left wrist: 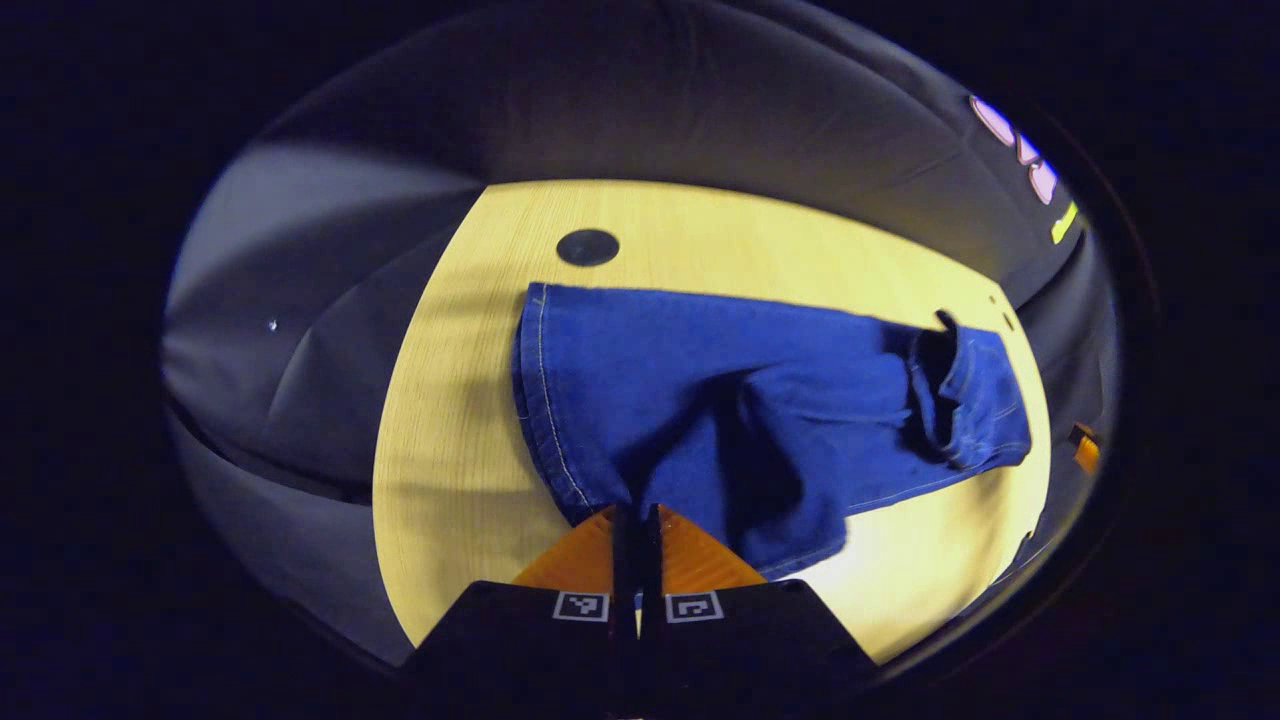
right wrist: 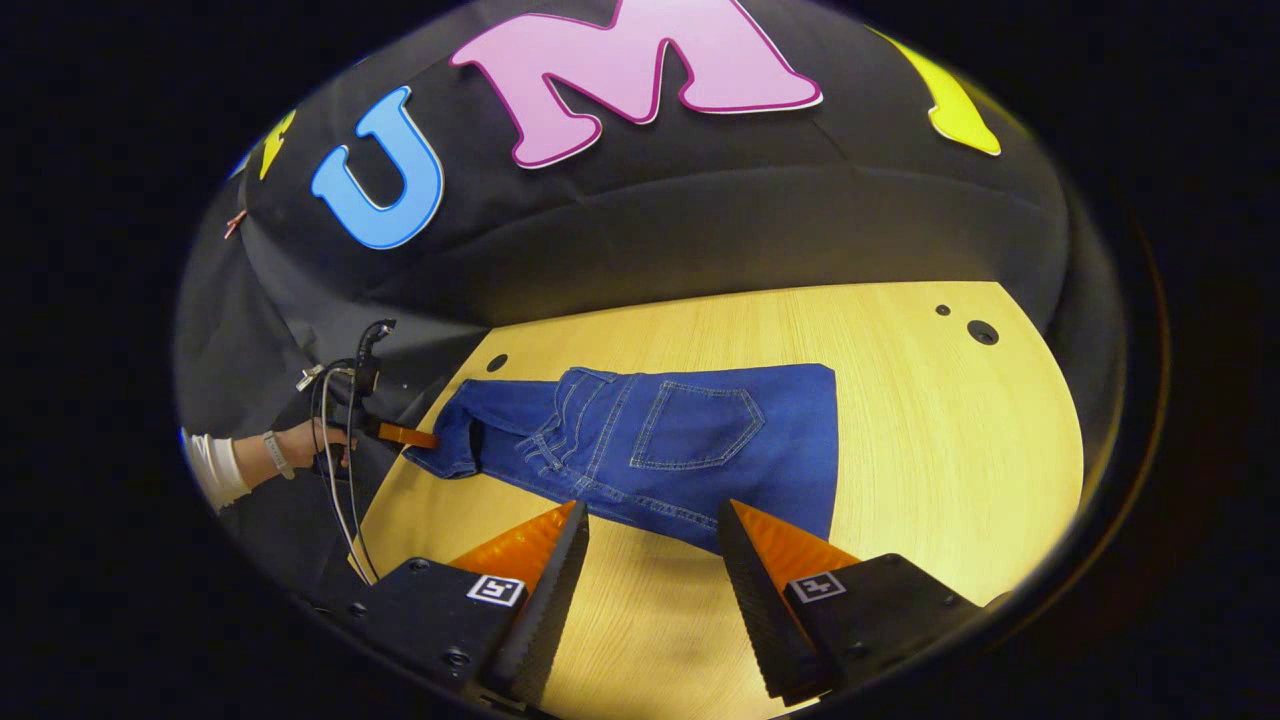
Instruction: Grasp the waist and the cuffs of the jeans and fold them to make the two legs overlap; first hold the waist and fold one-third of the jeans toward the cuffs, then hold the cuffs and fold the remaining one-third in the same direction to finish folding.
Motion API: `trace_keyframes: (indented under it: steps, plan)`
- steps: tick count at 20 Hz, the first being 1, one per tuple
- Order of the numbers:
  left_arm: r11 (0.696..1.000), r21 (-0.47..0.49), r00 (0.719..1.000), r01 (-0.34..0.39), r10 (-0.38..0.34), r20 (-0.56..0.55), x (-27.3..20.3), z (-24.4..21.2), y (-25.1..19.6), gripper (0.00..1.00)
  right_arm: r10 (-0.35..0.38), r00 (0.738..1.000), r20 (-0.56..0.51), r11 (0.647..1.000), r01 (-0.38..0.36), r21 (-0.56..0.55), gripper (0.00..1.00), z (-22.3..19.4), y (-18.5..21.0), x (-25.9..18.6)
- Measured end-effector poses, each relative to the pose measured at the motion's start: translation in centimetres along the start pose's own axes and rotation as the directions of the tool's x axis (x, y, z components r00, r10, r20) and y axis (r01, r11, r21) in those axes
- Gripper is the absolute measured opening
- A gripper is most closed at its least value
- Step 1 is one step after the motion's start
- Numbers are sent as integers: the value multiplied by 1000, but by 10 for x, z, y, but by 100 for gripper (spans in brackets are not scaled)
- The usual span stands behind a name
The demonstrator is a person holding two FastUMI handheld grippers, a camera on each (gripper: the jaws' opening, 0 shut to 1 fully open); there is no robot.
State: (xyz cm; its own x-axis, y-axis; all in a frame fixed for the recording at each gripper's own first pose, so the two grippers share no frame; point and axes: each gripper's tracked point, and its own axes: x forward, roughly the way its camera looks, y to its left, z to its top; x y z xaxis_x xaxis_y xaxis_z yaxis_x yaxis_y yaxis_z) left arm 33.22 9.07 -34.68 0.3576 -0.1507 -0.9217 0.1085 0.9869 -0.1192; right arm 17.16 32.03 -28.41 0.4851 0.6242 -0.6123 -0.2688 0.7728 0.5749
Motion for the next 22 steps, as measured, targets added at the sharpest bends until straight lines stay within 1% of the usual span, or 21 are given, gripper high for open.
trace_keyframes:
  steps: [1, 2, 3, 4, 5, 6, 8, 10, 11, 12, 14, 16, 17, 18, 19, 20, 22]
  plan:
    - [999, -26, 999, 47, -47, 27, -11, 11, -13, 8, 3, 1000, 2, 1000, -3, 2, 80, 0, -1, 0]
    - [995, -46, 995, 88, -85, 59, -23, 24, -26, 6, 5, 1000, 3, 1000, -5, 5, 80, 1, 0, 0]
    - [990, -67, 989, 127, -121, 88, -36, 33, -38, 6, 10, 1000, 5, 1000, -10, 9, 80, 1, 0, -2]
    - [980, -86, 977, 180, -168, 132, -49, 49, -57, 6, 15, 1000, 6, 1000, -15, 11, 80, 1, 1, -3]
    - [969, -96, 964, 226, -209, 168, -63, 63, -78, 4, 17, 1000, 9, 1000, -17, 11, 80, 1, 1, -4]
    - [961, -91, 952, 260, -240, 191, -75, 75, -97, 6, 21, 1000, 10, 1000, -21, 9, 80, 1, 2, -5]
    - [948, -33, 922, 317, -300, 246, -99, 98, -137, 6, 25, 1000, 17, 1000, -25, 6, 80, 3, 1, -9]
    - [926, 26, 889, 376, -369, 273, -130, 108, -185, 6, 22, 999, 29, 1000, -22, 13, 80, 4, -3, -17]
    - [912, 49, 872, 408, -405, 273, -132, 113, -218, 9, 16, 999, 37, 1000, -17, 20, 80, 6, -6, -22]
    - [896, 75, 857, 437, -440, 269, -137, 116, -247, 6, 8, 999, 46, 1000, -9, 25, 80, 7, -13, -29]
    - [874, 131, 830, 468, -486, 273, -135, 121, -297, 6, -18, 998, 67, 999, 16, 29, 80, 7, -28, -43]
    - [843, 158, 810, 515, -538, 232, -123, 114, -345, 6, -51, 996, 74, 998, 49, 39, 80, 2, -48, -57]
    - [834, 172, 815, 524, -550, 184, -108, 105, -366, 6, -68, 995, 78, 997, 64, 50, 80, 1, -58, -65]
    - [835, 197, 827, 514, -544, 143, -88, 94, -383, 6, -82, 993, 83, 995, 76, 66, 80, 0, -67, -71]
    - [844, 223, 850, 488, -518, 99, -60, 74, -401, 6, -93, 991, 92, 993, 86, 80, 80, 0, -74, -79]
    - [851, 248, 874, 462, -484, 32, -34, 51, -412, 6, -108, 989, 97, 991, 99, 88, 80, 0, -82, -86]
    - [871, 303, 920, 387, -389, -57, 4, 19, -415, 7, -139, 984, 109, 988, 130, 83, 80, 2, -101, -102]
